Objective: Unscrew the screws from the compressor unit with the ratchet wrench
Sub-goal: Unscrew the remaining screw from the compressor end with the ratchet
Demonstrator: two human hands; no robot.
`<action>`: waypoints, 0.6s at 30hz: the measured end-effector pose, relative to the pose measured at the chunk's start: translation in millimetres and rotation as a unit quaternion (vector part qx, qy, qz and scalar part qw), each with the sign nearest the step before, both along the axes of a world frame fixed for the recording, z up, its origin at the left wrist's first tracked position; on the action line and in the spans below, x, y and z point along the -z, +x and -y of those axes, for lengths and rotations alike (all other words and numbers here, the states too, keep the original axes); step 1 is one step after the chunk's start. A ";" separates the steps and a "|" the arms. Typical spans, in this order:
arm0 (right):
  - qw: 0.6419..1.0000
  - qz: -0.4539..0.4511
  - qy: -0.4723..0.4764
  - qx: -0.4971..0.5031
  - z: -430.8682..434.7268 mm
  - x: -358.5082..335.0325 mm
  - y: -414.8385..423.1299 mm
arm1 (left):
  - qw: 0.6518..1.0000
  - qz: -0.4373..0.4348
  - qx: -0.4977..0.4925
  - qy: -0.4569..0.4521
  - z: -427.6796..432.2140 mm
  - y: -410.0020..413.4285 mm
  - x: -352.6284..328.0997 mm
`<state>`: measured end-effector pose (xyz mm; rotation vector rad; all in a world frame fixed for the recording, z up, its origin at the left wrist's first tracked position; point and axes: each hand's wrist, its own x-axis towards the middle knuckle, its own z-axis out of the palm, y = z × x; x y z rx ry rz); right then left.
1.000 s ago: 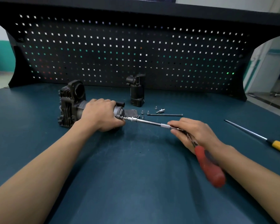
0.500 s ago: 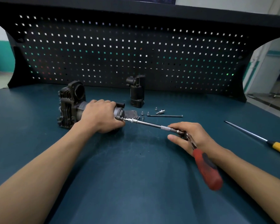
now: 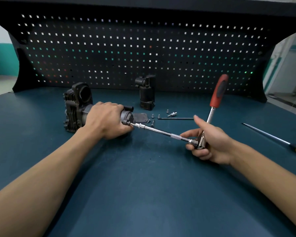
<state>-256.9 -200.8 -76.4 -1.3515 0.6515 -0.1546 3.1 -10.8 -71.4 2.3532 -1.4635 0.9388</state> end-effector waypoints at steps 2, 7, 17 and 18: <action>0.997 -0.007 0.071 -0.018 -0.1 -2.4 -2.3 | 1.000 0.002 0.000 0.000 -0.1 0.3 0.0; 0.988 -0.002 0.146 -0.053 1.6 -3.8 -4.2 | 1.000 0.002 0.000 -0.001 0.1 0.3 -0.1; 0.974 0.066 -0.216 -0.014 1.7 9.6 -1.4 | 1.000 0.000 -0.005 0.001 1.0 2.2 1.9; 0.962 0.079 -0.262 -0.024 1.5 10.3 -2.2 | 1.000 -0.001 -0.005 0.000 1.1 2.7 2.0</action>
